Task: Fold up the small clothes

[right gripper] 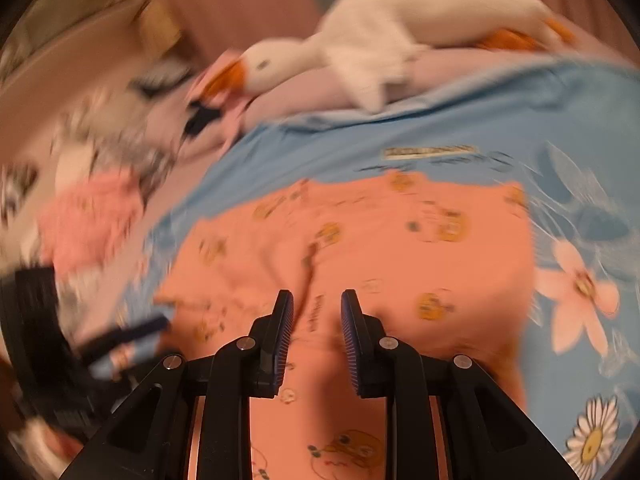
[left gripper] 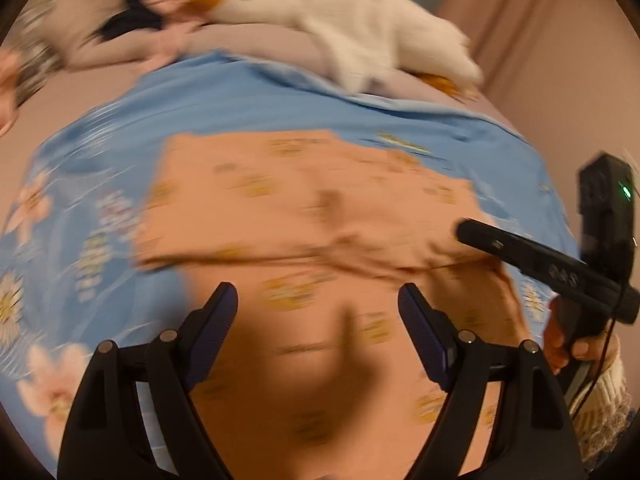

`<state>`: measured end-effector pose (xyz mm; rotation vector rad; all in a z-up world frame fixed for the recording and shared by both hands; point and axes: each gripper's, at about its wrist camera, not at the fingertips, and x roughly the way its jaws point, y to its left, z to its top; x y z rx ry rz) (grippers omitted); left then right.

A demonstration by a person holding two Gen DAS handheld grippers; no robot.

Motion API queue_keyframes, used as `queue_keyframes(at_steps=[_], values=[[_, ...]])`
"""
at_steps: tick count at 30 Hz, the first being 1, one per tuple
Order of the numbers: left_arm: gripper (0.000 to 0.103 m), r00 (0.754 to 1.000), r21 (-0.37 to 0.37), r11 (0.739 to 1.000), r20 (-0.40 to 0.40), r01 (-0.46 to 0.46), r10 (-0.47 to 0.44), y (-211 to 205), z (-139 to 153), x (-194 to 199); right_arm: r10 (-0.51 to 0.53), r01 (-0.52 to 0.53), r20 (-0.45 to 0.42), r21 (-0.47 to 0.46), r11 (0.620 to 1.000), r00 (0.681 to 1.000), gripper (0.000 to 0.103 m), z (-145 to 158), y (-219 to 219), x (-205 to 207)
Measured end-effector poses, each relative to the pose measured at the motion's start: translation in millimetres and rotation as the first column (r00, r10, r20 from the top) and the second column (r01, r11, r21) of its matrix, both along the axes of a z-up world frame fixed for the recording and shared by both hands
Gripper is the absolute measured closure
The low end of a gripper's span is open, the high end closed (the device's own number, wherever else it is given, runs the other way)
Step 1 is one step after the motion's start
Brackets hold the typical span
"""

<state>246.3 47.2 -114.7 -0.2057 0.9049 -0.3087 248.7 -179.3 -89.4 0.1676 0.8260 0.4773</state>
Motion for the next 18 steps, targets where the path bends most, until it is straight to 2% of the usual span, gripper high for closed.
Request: queue_keyframes(at_steps=[3,6,10,14,16,18], values=[[0.021,0.996,-0.042,0.996,-0.033,-0.082,0.081,35,-8,-5,0.117,-0.112,0.039,-0.112,0.987,0.992,0.079,0,38,-3],[0.021,0.991,-0.078,0.989,-0.05,-0.126,0.123,53,-14,-10,0.221,-0.212,0.041,-0.159,0.964,0.974,0.079,-3,69,-2],[0.021,0.99,-0.098,0.987,-0.075,-0.129,0.122,56,-21,-10,0.237,-0.22,0.041,-0.248,0.943,0.971,0.079,-12,93,5],[0.021,0.991,-0.108,0.987,-0.075,-0.115,0.108,57,-21,-12,0.228,-0.225,-0.018,-0.243,0.944,0.974,0.079,-19,96,15],[0.021,0.992,-0.112,0.987,-0.076,-0.112,0.104,58,-21,-12,0.25,-0.244,-0.003,-0.24,0.94,0.968,0.079,-16,96,7],[0.021,0.991,-0.111,0.987,-0.079,-0.116,0.107,57,-21,-10,0.245,-0.235,0.0,-0.279,0.931,0.97,0.079,-18,98,6]])
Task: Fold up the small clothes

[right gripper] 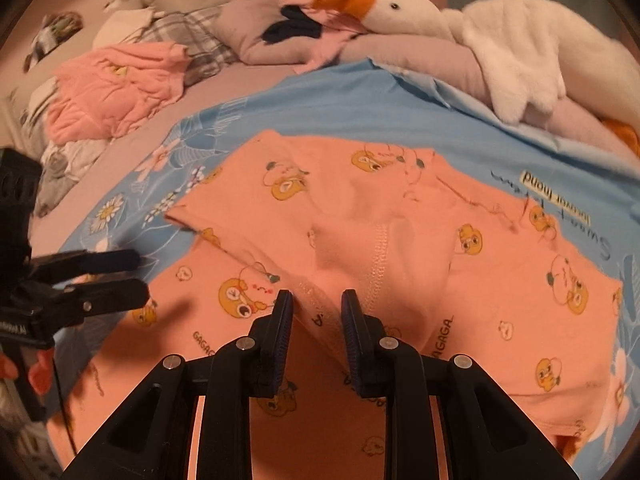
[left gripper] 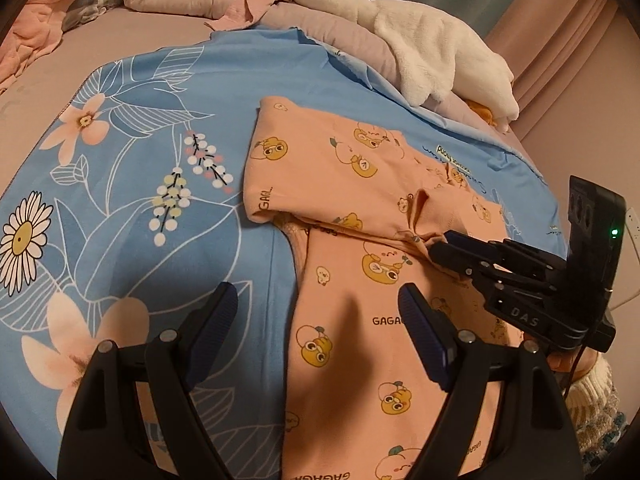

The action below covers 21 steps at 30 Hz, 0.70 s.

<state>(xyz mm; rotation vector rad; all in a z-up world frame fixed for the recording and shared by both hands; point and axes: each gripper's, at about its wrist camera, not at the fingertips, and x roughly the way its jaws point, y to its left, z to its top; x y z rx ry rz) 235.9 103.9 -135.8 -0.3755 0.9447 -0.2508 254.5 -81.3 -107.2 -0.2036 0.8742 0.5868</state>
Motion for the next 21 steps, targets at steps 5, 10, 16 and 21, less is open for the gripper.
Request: queue_keyframes(at_steps=[5,10,16,21], values=[[0.021,1.0,-0.001,1.0,-0.002,-0.001,0.001,-1,1,-2,0.018,-0.018,-0.005,0.006,1.0,1.0,0.079,-3,-2,0],[0.021,1.0,0.002,1.0,-0.015,-0.009,0.009,-2,1,-2,-0.065,0.063,0.011,0.158,0.985,0.998,0.097,9,-23,-1],[0.021,1.0,0.004,1.0,-0.015,0.017,-0.017,-13,4,-2,-0.355,0.306,0.046,0.412,0.858,0.934,0.097,38,-123,-21],[0.021,0.999,-0.002,1.0,-0.024,0.029,-0.029,-23,3,0,-0.502,0.45,-0.021,0.475,0.756,0.865,0.097,16,-185,-35]])
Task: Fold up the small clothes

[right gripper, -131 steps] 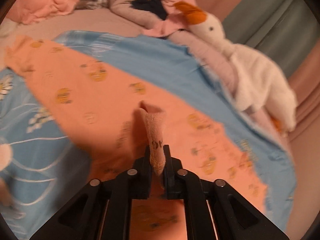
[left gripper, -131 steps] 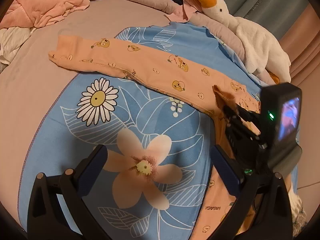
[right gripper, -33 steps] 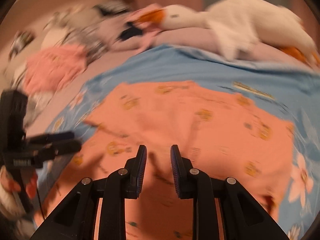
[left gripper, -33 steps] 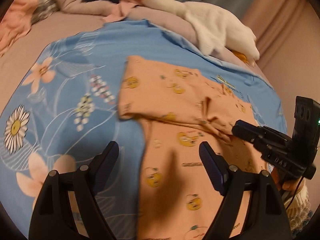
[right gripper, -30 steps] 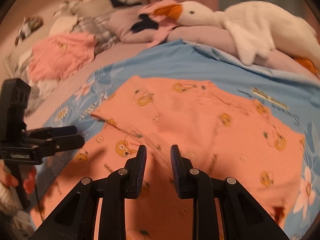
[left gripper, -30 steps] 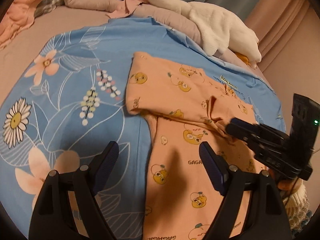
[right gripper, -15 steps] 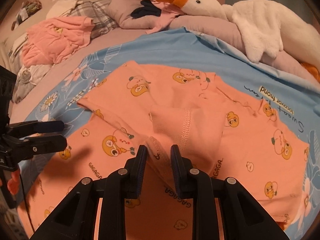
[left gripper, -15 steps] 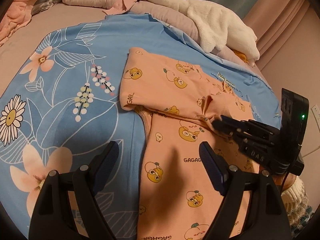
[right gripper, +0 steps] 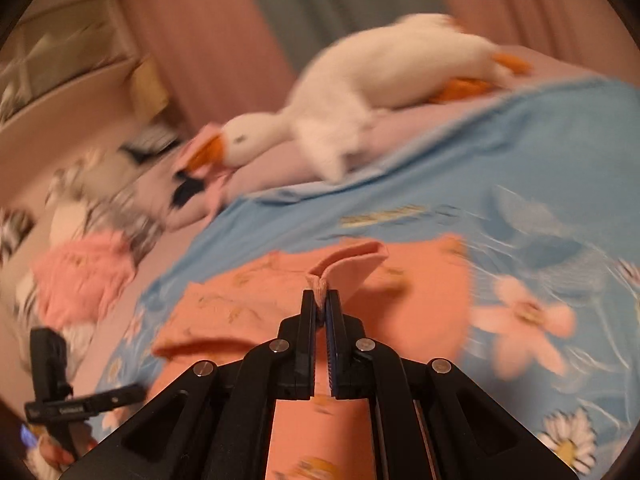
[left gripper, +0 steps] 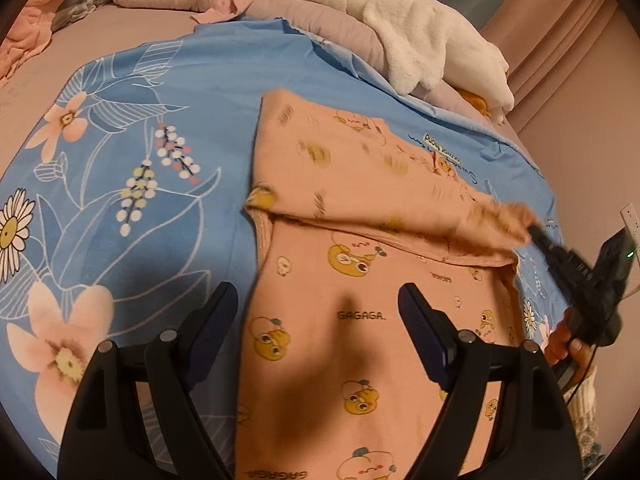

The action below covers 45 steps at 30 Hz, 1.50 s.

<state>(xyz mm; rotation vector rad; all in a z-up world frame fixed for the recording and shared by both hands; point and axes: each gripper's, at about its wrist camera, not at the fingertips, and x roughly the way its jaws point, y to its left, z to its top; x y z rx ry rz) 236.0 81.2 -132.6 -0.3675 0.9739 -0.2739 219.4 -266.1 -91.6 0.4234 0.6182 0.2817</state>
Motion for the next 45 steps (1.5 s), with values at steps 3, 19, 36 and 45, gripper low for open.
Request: queue_keyframes(at_steps=[3,19,36,45], values=[[0.021,1.0,0.008,1.0,0.001,0.013,-0.013,-6,2,1,-0.002,0.004,-0.107,0.02,1.0,0.994,0.097,-27,-14,4],[0.021,0.999,0.053,0.999,0.033,0.007,-0.009,-12,10,35,0.05,-0.014,-0.259,0.14,0.99,0.965,0.09,-39,-23,50],[0.022,0.996,0.013,1.0,0.081,-0.028,0.027,4,18,48,-0.056,0.045,-0.123,-0.089,0.995,0.991,0.081,-3,-27,24],[0.068,0.999,0.073,0.997,0.013,0.035,-0.036,-25,-10,82,0.023,-0.06,-0.209,-0.173,0.983,0.978,0.087,-32,-9,20]])
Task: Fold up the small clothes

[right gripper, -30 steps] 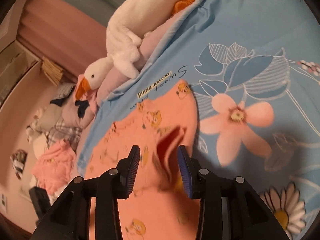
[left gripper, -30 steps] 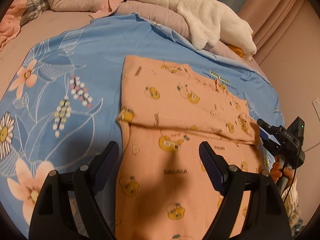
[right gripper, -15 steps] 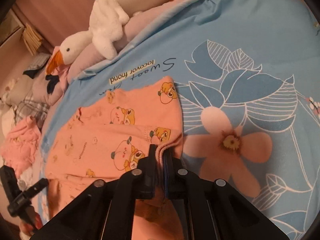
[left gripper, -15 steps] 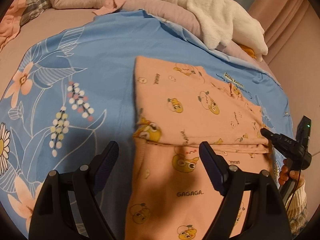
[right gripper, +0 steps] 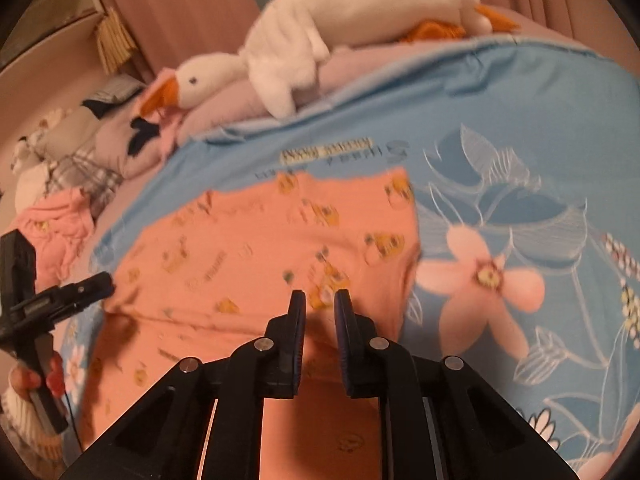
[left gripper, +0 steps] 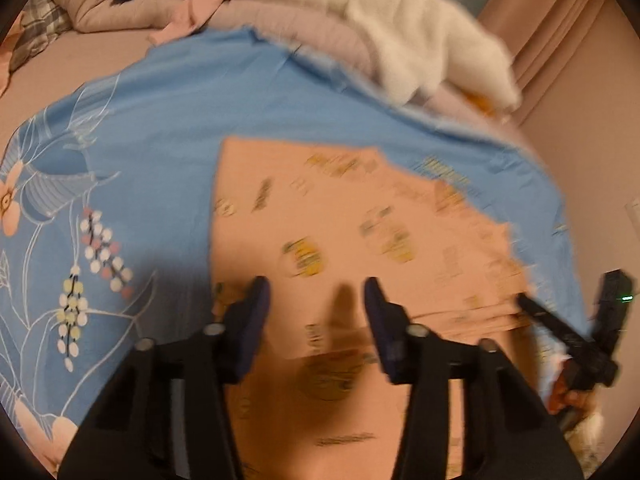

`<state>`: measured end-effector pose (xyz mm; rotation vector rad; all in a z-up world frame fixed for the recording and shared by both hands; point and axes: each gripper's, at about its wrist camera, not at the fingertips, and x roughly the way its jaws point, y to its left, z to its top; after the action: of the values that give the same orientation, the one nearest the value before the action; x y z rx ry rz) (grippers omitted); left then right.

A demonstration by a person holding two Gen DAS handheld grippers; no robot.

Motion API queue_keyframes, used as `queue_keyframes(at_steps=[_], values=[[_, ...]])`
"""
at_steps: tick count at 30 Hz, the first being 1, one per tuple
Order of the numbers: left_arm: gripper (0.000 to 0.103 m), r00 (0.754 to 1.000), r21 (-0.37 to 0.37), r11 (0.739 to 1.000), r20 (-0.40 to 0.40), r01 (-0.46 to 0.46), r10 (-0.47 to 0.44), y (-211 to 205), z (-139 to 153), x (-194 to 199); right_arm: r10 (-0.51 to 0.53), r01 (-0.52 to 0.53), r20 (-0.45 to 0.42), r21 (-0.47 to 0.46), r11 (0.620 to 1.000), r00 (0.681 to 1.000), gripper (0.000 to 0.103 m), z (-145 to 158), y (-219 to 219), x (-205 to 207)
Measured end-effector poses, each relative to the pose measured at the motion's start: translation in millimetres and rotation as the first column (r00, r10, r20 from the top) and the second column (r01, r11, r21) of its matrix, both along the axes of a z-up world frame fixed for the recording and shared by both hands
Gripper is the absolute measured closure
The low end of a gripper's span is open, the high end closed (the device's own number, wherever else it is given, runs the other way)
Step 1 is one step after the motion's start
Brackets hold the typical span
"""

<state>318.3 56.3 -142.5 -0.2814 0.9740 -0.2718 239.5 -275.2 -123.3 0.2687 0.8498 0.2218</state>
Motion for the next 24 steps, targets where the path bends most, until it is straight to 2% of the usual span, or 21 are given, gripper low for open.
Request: queue_keyframes(at_steps=[2,7,8,9,11,13,19,20,22,24], values=[[0.083,1.0,0.046,0.999,0.008,-0.014,0.014,4,-9,-1,0.001,0.0,-0.024,0.014,1.0,1.0,0.086,-7,-7,-3],[0.083,1.0,-0.032,0.999,-0.022,-0.015,0.014,22,-4,-14,0.003,-0.001,-0.041,0.051,0.999,0.999,0.087,1,-8,-17],[0.075,1.0,-0.052,0.999,-0.026,-0.011,0.01,26,-1,-22,0.002,0.001,-0.044,0.063,0.998,0.999,0.087,5,-10,-23],[0.053,1.0,-0.069,0.998,-0.031,-0.008,0.006,30,3,-32,0.003,0.0,-0.038,0.077,0.997,0.999,0.087,9,-12,-31],[0.015,0.999,-0.06,0.997,-0.037,-0.039,0.037,38,10,-53,0.002,0.001,-0.032,0.095,0.995,0.999,0.083,15,-15,-50],[0.013,0.998,-0.102,0.993,-0.023,-0.06,0.057,52,15,-80,-0.015,0.018,-0.034,0.101,0.995,0.999,0.075,18,-21,-71],[0.013,0.994,-0.127,0.989,-0.082,-0.079,0.069,71,5,-136,-0.079,0.093,-0.095,0.158,0.983,0.992,0.072,10,-41,-129],[0.013,0.993,-0.129,0.989,-0.094,-0.077,0.065,72,2,-145,-0.079,0.098,-0.115,0.174,0.98,0.99,0.07,5,-44,-139],[0.013,0.992,-0.143,0.987,-0.117,-0.073,0.056,74,-5,-164,-0.087,0.114,-0.148,0.19,0.975,0.985,0.058,-1,-48,-153],[0.014,0.992,-0.162,0.985,-0.119,-0.065,0.046,75,-6,-180,-0.089,0.127,-0.178,0.209,0.97,0.98,0.057,-7,-51,-166]])
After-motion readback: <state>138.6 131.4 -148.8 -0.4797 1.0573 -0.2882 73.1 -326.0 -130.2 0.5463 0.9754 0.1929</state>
